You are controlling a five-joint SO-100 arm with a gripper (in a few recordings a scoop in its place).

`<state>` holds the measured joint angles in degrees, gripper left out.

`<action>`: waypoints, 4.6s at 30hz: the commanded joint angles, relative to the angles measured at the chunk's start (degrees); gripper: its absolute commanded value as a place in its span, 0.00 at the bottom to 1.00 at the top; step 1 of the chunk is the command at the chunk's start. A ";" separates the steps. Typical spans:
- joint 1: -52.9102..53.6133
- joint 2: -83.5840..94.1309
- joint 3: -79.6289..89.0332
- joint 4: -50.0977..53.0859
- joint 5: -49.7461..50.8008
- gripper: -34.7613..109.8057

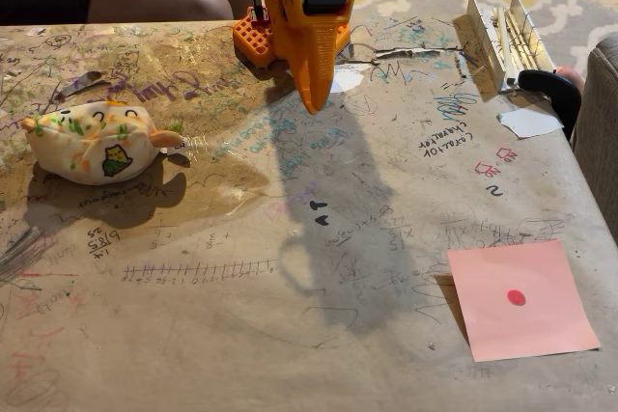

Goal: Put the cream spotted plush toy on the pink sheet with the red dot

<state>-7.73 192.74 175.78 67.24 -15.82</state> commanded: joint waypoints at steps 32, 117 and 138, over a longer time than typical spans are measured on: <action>30.15 -15.73 -14.33 -4.92 -11.78 0.42; 2.55 -15.73 -51.77 5.71 7.47 0.24; -16.61 -12.13 -53.70 6.42 10.99 0.24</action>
<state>-23.73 188.53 118.39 81.65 -5.01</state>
